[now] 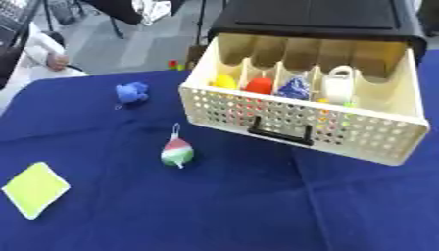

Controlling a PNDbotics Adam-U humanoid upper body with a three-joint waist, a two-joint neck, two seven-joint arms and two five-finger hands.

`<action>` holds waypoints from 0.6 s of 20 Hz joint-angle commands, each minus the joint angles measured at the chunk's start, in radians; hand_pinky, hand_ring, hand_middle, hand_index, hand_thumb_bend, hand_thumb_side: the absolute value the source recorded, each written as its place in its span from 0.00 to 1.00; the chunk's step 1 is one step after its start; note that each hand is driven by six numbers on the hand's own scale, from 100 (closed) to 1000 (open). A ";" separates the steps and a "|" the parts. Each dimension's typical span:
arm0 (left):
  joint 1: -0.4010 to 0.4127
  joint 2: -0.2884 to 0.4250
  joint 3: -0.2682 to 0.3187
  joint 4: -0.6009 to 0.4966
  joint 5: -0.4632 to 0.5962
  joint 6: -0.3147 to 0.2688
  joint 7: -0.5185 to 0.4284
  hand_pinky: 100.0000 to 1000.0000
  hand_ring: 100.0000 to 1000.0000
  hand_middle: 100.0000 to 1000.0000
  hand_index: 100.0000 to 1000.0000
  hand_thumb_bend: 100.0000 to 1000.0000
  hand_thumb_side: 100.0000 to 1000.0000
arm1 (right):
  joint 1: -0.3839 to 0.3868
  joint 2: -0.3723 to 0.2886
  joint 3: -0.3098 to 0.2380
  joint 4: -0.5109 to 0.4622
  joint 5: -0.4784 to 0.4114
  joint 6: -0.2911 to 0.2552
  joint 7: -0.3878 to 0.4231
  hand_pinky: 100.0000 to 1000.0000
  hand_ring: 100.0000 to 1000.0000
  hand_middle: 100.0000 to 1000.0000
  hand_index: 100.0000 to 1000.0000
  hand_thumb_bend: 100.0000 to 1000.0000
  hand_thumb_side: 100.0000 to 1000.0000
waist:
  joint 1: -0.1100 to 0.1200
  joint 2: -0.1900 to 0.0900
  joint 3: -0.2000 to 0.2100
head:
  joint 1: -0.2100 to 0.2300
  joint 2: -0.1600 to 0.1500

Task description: Pick up objects from table and place into drawer.

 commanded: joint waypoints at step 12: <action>-0.050 -0.059 -0.033 0.063 0.046 0.015 0.037 0.18 0.40 0.32 0.67 0.00 0.31 | -0.027 -0.029 -0.005 -0.009 -0.020 -0.003 -0.009 0.54 0.56 0.65 0.70 0.00 0.63 | 0.014 -0.017 -0.025 | 0.035 -0.023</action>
